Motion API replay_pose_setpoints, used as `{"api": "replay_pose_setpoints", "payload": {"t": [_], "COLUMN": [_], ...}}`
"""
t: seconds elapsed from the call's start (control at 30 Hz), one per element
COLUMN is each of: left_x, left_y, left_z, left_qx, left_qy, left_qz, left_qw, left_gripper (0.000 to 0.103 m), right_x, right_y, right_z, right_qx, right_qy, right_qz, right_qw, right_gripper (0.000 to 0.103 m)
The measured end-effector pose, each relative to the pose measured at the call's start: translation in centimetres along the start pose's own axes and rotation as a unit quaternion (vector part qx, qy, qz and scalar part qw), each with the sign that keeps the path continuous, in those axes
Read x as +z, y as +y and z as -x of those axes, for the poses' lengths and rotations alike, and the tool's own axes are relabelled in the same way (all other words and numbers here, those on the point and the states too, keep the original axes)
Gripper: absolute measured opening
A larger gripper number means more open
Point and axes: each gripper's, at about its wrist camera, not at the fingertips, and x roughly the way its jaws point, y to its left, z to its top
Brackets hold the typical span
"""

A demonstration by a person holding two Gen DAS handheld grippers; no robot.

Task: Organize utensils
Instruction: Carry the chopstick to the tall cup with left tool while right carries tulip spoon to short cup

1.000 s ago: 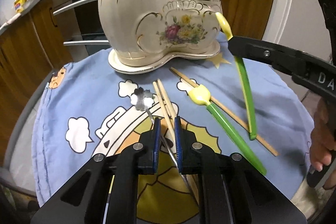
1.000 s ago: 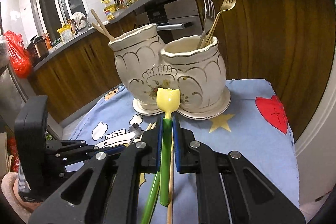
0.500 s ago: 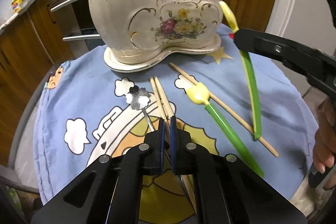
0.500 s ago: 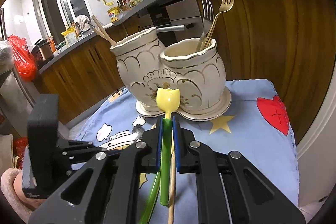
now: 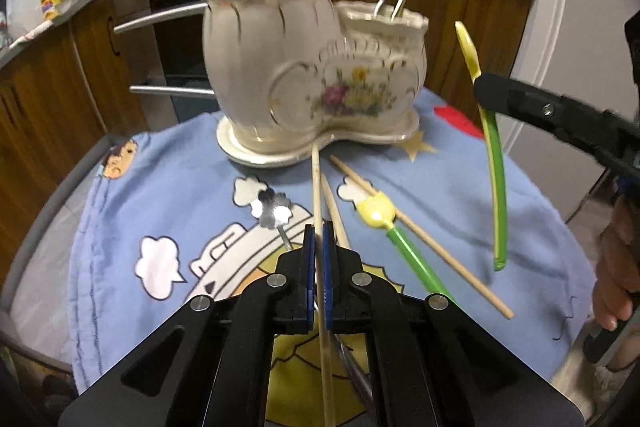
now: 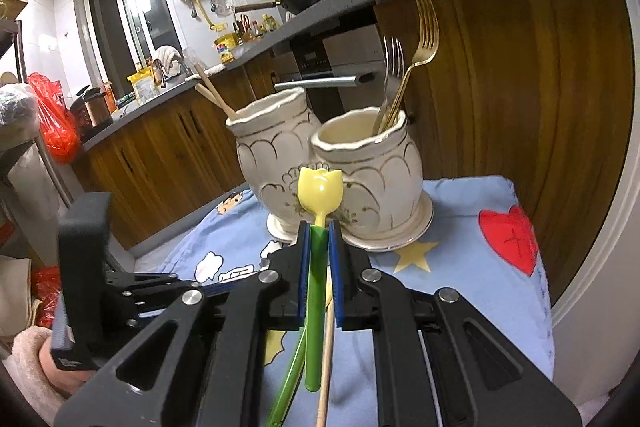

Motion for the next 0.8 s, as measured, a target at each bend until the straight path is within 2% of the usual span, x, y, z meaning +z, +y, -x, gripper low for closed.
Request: {"api": "replay_pose_setpoints", "payload": {"t": [0.23, 0.47, 0.57, 0.67, 0.8], "left_x": [-0.1, 1.3, 2.6, 4.4, 7.8], "left_y": [-0.1, 0.0, 0.2, 0.5, 1.8], "left_z": [3.6, 7.1, 7.8, 7.8, 7.3], "left_qx": [-0.037, -0.057, -0.055, -0.049, -0.051], "left_qy": [-0.051, -0.138, -0.179, -0.204, -0.246], "left_qz": [-0.008, -0.011, -0.012, -0.008, 0.014], "left_qw": [0.998, 0.9887, 0.9823, 0.9777, 0.9678], "left_gripper": [0.004, 0.004, 0.004, 0.004, 0.004], "right_x": [0.9, 4.7, 6.4, 8.1, 10.0], "right_y": [0.4, 0.5, 0.6, 0.5, 0.2], "right_z": [0.9, 1.6, 1.7, 1.3, 0.5], "right_qx": [0.011, 0.007, -0.001, -0.003, -0.004], "right_qy": [-0.018, -0.069, -0.1, -0.125, -0.15], "right_qz": [0.002, 0.009, 0.015, 0.023, 0.03], "right_qw": [1.0, 0.998, 0.995, 0.992, 0.988], "right_gripper": [0.009, 0.009, 0.009, 0.009, 0.009]}}
